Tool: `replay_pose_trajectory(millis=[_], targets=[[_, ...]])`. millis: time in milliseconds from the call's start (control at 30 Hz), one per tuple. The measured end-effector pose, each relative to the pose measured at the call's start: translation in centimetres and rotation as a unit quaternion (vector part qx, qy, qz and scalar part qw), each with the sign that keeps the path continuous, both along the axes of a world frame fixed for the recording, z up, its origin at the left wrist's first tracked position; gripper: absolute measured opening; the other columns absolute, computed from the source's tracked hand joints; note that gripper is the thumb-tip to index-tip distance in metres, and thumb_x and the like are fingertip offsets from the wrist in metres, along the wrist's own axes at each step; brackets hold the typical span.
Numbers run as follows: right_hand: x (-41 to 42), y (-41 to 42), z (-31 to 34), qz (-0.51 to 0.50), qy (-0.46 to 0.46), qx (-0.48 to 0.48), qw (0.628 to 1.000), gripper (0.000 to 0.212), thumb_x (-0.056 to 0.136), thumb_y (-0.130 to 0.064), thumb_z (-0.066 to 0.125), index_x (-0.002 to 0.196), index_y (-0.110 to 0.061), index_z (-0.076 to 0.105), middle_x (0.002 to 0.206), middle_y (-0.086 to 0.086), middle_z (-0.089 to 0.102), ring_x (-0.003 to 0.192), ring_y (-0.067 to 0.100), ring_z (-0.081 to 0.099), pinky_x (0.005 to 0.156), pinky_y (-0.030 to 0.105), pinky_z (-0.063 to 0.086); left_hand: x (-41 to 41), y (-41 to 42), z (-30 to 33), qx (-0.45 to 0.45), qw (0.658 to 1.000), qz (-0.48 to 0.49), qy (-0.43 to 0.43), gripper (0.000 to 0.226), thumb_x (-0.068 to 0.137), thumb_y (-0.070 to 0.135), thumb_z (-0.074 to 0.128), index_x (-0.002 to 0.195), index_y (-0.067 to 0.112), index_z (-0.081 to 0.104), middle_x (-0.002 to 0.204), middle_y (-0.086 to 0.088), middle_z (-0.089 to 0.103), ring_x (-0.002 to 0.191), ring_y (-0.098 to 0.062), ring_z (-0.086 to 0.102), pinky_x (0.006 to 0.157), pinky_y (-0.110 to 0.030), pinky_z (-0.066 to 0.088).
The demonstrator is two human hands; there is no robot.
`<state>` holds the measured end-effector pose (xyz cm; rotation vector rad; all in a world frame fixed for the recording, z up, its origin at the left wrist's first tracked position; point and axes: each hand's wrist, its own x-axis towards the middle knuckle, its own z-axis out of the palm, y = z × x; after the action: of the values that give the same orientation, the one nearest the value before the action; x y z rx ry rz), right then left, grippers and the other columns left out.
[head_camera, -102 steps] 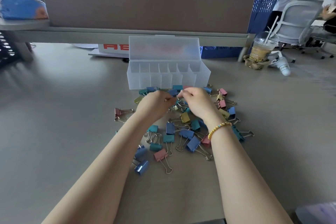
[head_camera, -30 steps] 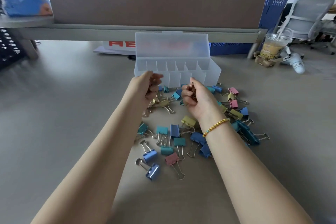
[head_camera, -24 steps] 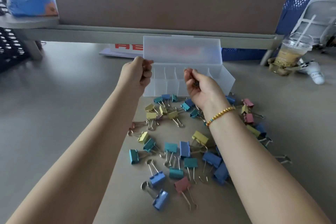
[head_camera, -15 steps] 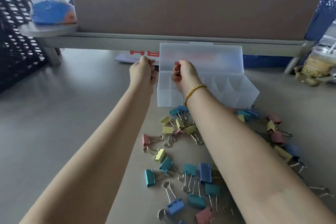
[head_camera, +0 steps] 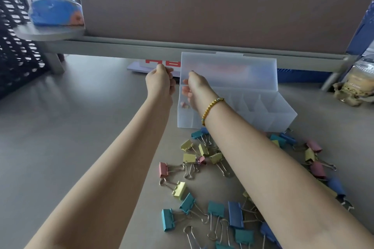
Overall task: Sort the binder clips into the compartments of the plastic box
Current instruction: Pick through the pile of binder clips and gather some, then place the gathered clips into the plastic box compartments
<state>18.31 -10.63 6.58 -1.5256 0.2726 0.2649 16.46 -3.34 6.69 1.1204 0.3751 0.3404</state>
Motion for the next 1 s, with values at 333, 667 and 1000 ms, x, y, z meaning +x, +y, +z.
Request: replay_pose_trajectory(millis=[333, 667, 1000], targets=[[0.2, -4.8, -1.1, -0.153, -0.118, 0.017, 0.981, 0.019, 0.099, -0.023, 0.029, 0.103, -0.011, 0.042, 0.103, 0.012, 0.056, 0.094, 0.022, 0.055, 0.062, 0.024, 0.038, 2.5, -2.8, -0.6, 0.201, 0.978, -0.06, -0.017, 0.037, 0.097, 0.015, 0.027, 0.066, 0.013, 0.048, 0.059, -0.002, 0.04, 0.047, -0.013, 0.035, 0.042, -0.016, 0.031], [-0.4, -5.9, -1.7, -0.162, -0.11, 0.081, 0.977, 0.033, 0.099, -0.022, 0.03, 0.123, -0.008, 0.047, 0.12, 0.014, 0.06, 0.108, 0.024, 0.06, 0.06, 0.022, 0.035, 2.9, -2.6, -1.6, 0.434, 0.896, -0.088, -0.027, 0.029, 0.096, 0.01, 0.028, 0.111, 0.008, 0.053, 0.081, -0.006, 0.052, 0.063, -0.016, 0.051, 0.073, -0.034, 0.054], [-0.9, -5.9, -1.4, -0.167, -0.115, 0.117, 0.972, 0.025, 0.097, -0.016, 0.034, 0.116, -0.008, 0.049, 0.084, 0.002, 0.059, 0.081, 0.014, 0.061, 0.061, 0.02, 0.035, 1.7, -3.3, -2.3, 0.557, 0.825, -0.092, -0.005, 0.031, 0.096, 0.007, 0.029, 0.119, 0.007, 0.05, 0.11, -0.015, 0.061, 0.086, -0.026, 0.059, 0.068, -0.031, 0.05]])
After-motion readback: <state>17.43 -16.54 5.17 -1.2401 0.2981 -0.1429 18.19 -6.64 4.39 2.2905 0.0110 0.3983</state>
